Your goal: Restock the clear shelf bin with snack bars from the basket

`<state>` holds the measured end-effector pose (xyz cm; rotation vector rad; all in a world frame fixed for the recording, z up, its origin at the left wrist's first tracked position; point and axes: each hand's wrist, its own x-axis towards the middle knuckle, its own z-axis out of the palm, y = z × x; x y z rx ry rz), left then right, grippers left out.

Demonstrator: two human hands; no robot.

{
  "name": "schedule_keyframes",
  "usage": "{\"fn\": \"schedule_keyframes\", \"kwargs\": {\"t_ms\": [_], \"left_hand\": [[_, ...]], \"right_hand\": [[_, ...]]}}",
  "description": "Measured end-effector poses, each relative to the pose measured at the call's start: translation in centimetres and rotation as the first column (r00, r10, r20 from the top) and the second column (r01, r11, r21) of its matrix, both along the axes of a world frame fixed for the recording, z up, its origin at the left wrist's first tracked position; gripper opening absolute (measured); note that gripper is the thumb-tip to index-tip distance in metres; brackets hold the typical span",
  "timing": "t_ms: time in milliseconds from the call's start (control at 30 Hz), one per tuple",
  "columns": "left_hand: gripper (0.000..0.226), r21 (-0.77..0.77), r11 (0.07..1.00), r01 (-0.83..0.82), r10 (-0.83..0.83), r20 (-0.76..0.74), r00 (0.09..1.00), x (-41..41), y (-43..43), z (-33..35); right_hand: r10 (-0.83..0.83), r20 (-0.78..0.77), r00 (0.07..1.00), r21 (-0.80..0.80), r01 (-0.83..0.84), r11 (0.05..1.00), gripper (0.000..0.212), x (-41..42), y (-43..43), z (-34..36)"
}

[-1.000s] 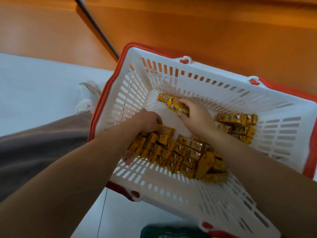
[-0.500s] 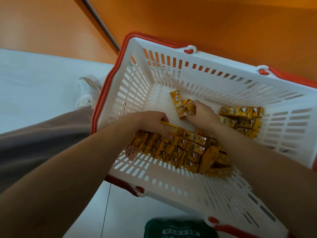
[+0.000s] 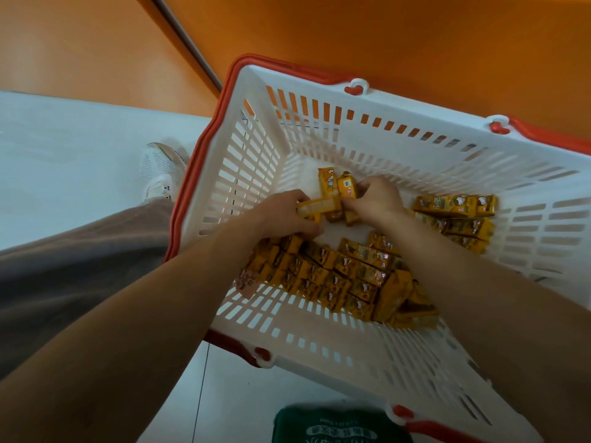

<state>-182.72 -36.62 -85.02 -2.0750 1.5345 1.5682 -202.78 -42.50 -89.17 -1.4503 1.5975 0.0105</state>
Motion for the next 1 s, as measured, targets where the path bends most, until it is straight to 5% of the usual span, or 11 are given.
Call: {"fn": "schedule_keyframes", "kwargs": {"t_ms": [133,267,400,567,1000], "left_hand": [[0.048,-0.054,0.976,-0.212,0.212,-0.022,0.977,0.3,-0.1,-0.2],[0.052,-0.046,0.911,-0.409,0.411,0.054,0.910,-0.2,-0.8,-1.1],[0.050,-0.028,0.941,-0.336,0.337,0.109,0.935,-1.3,-1.4,-1.9],[0.040,0.066,0.908,-0.415,0.419,-0.069,0.906,-0.8,-1.3,-2.4],[0.077,0.239,0.954,-0.183,0.236,-0.215,0.948,-0.9,-1.4,-1.7]], "right_hand": [[-0.037,-0.039,0.999,-0.029,0.036,0.999,0.032,-1.1,0.2,0.2],[-0.146,0.032,0.989,0.022,0.146,0.989,0.014,-0.9,0.6,0.1],[-0.222,0.154,0.963,0.091,0.210,0.974,0.015,0.6,0.8,0.3],[-0.213,0.201,0.956,0.121,0.191,0.974,0.017,1.2,0.9,0.1],[-0.503,0.315,0.804,0.422,0.356,0.834,0.015,0.2,3.3,-0.5]]}}
